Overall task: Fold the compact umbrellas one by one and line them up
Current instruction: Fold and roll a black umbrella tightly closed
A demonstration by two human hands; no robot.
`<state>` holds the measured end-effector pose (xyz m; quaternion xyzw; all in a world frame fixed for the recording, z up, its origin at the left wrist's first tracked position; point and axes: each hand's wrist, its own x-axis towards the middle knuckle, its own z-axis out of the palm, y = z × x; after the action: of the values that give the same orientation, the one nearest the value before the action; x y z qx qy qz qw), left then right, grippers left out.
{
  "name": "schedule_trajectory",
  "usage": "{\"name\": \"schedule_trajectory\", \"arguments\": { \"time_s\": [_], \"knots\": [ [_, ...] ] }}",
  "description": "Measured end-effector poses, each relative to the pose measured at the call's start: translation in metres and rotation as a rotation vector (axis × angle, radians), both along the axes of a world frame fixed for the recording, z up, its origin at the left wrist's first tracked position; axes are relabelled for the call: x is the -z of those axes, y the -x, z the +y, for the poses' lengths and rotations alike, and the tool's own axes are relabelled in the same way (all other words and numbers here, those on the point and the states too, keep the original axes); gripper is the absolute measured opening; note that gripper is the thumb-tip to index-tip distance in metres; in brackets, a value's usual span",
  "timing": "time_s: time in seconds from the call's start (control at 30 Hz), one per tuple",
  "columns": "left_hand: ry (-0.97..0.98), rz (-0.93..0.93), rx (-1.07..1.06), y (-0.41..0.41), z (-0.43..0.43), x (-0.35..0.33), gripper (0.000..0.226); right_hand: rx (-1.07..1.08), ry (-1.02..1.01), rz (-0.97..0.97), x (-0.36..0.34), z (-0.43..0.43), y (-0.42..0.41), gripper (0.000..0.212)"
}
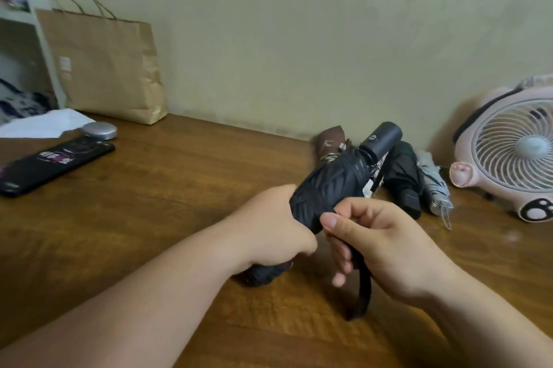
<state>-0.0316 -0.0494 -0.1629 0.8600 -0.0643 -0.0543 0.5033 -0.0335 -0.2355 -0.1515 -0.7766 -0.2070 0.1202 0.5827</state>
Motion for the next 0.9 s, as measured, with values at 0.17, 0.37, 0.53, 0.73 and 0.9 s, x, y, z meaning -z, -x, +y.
{"name": "schedule_trajectory", "arguments": {
  "time_s": [0.17, 0.37, 0.53, 0.73, 0.9],
  "knots": [
    [0.381, 0.251, 0.119, 0.006, -0.003, -0.006, 0.024, -0.093, -0.116, 0.023, 0.002, -0.02, -0.012, 0.036],
    [0.727, 0.466, 0.442, 0.014, -0.01, -0.007, 0.019, -0.11, -0.182, -0.024, 0.01, -0.037, -0.021, 0.042],
    [1.02, 0.617, 0.82, 0.014, -0.012, -0.005, 0.029, -0.037, -0.215, -0.042, 0.015, -0.031, -0.027, 0.035],
    [0.953, 0.56, 0.851, 0.026, -0.024, -0.006, 0.019, 0.001, -0.074, 0.014, 0.021, -0.024, -0.023, 0.044],
    [0.461, 0.201, 0.116, 0.021, -0.021, -0.01, 0.019, 0.128, -0.423, 0.052, -0.001, -0.043, -0.018, 0.044]
  ]
}}
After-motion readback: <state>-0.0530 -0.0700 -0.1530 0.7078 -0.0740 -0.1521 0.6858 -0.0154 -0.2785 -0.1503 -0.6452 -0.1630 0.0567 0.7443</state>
